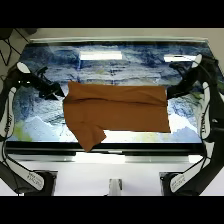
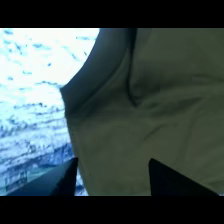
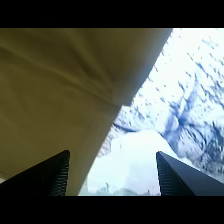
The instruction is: Fold the shirts.
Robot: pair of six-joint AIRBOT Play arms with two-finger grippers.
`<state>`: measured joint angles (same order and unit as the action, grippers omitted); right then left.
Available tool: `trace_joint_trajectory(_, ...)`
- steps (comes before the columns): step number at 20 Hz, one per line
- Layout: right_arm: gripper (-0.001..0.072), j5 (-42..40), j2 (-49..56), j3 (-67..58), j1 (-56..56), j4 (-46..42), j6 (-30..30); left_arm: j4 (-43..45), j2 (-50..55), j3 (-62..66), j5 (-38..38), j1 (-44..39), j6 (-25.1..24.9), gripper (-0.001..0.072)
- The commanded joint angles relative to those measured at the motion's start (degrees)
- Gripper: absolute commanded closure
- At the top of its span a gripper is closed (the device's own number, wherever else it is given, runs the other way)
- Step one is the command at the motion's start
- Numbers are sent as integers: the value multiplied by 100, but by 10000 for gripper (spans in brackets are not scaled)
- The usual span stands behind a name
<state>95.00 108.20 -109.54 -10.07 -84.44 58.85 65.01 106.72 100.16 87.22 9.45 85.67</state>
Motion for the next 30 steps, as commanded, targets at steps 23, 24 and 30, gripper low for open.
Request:
trace_joint_trajectory(23,97,-820,-1366,3648,-542,706,118,-1729,-2277,-5447,-2015,-721,-1187,670)
trace_joint_trajectory(24,97,-975,-1366,3829,-542,811,116,-1729,-2315,-5447,-2017,-721,-1268,670)
trace_joint_trajectory(30,98,-1493,-1364,4684,-538,938,136,-1729,-2629,-5447,-2044,-721,-1320,670)
